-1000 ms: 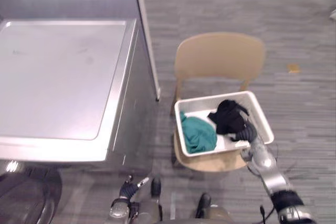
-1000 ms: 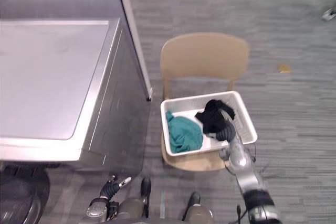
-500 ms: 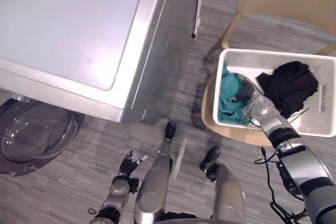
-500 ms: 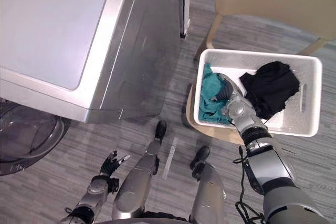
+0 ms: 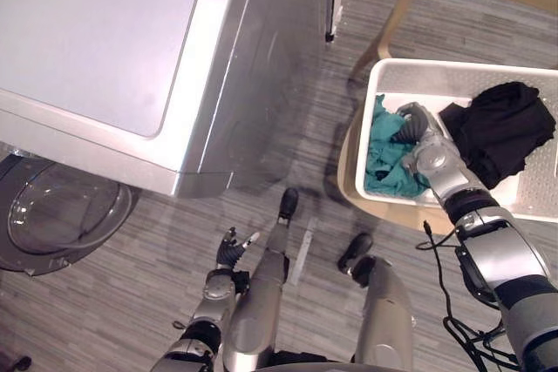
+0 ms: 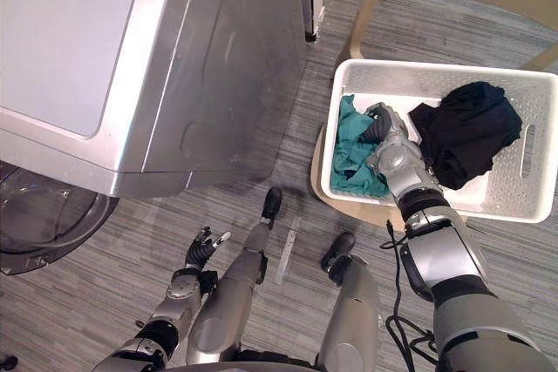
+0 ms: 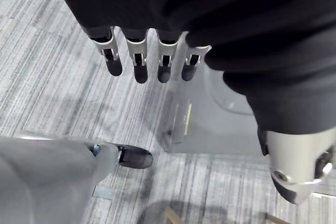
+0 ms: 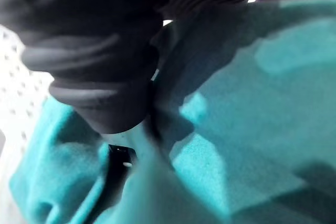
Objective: Pick up the laundry basket with both hands and put the clothes into the washing machine.
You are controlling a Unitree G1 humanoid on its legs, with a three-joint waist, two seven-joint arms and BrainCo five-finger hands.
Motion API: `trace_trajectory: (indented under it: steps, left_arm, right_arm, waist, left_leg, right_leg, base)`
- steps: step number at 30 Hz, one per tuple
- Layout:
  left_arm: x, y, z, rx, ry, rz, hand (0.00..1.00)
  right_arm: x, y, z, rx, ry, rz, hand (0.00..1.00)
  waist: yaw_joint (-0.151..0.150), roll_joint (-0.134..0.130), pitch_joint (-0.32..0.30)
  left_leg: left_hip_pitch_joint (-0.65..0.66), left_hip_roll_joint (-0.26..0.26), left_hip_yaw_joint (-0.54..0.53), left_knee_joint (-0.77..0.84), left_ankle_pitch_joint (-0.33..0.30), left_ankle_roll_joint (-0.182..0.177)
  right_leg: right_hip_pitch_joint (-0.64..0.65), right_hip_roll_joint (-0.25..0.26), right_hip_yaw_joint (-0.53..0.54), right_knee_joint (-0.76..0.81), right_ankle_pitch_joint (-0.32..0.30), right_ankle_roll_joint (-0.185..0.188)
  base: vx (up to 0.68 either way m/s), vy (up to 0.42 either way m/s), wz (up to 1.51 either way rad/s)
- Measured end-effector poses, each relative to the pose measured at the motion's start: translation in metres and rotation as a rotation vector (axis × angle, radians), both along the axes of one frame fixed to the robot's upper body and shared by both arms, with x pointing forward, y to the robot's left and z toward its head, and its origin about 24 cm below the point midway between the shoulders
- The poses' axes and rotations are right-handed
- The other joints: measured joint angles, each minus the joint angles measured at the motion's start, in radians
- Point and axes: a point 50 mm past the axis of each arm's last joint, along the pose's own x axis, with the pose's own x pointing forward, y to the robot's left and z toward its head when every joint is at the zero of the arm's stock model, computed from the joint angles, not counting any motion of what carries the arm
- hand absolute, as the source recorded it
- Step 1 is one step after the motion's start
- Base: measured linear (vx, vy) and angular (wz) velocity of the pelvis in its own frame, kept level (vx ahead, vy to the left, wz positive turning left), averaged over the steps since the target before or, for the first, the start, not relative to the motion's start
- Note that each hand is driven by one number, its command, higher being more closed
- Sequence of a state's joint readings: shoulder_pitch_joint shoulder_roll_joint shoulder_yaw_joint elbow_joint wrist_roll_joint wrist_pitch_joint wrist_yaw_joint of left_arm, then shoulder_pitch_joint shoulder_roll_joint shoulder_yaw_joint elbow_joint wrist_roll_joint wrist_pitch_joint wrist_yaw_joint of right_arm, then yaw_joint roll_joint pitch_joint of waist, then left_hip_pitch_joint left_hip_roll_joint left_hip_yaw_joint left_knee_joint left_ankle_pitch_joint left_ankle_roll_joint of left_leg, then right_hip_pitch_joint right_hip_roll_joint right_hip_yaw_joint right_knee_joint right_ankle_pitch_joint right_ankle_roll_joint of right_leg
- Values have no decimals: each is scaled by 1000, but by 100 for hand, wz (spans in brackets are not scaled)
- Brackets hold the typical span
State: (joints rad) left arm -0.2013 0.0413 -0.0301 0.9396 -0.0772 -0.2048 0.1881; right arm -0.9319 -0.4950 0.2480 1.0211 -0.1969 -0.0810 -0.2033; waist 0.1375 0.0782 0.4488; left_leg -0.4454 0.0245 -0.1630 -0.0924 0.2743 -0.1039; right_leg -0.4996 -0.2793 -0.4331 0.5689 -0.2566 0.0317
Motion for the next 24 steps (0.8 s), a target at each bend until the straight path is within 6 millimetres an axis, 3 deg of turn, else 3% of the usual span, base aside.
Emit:
trace_trajectory:
  steps: [4, 7, 11, 14, 16, 19, 21, 24]
  left_arm:
    - [-2, 2, -1, 6, 3, 9, 0]
    - [-7, 4, -2, 10, 3, 14, 0]
    - [-28, 13, -15, 25, 71, 9, 0]
    - [-52, 16, -29, 35, 155, 2, 0]
    - [-64, 19, -35, 43, 199, -9, 0]
    - [-80, 28, -41, 62, 244, 2, 0]
    - [-85, 35, -43, 80, 260, 6, 0]
    - [-82, 34, -42, 75, 256, -6, 0]
  right_arm:
    - [-12, 7, 25, 263, -229, 47, 100]
    - [-30, 15, 28, 418, -358, 103, 100]
    - [-57, 41, -4, 592, -356, 180, 100]
    - [-85, 61, -40, 749, -294, 207, 100]
    - [-96, 72, -46, 810, -284, 240, 100]
    - [-110, 98, -34, 931, -330, 387, 100]
    - [-119, 127, -17, 1009, -368, 562, 100]
    - [-124, 139, -11, 1018, -385, 635, 100]
  waist:
    - [-18, -1, 1]
    - [-31, -2, -1]
    - [-71, -25, -30]
    - [-69, -45, -95]
    - [-68, -57, -128]
    - [-67, -73, -185]
    - [-68, -88, -207]
    - [-73, -88, -209]
  left_leg:
    - [65, 25, 11, -1, -4, -4]
    - [110, 29, 22, -2, -23, -8]
    - [153, 27, 31, -2, -48, 11]
    - [198, 19, 43, -2, -66, 26]
    - [231, 15, 56, -2, -78, 30]
    - [266, 21, 101, -2, -92, 32]
    - [279, 32, 149, -2, -97, 31]
    - [288, 36, 133, -2, -99, 31]
  right_leg:
    - [93, 46, 9, -97, 44, 3]
    - [148, 61, 25, -150, 52, 15]
    - [207, 69, 28, -198, 64, 35]
    - [270, 69, 31, -242, 74, 51]
    - [307, 70, 39, -266, 80, 57]
    - [340, 87, 84, -327, 118, 59]
    - [338, 105, 136, -359, 151, 57]
    - [334, 108, 161, -321, 151, 58]
  base:
    - [-2, -45, -22]
    - [-26, 7, -23]
    - [8, 17, -5]
    - [101, 13, -1]
    - [102, 1, -9]
    - [61, -5, -46]
    - [-13, -11, -72]
    - [-64, -14, 0]
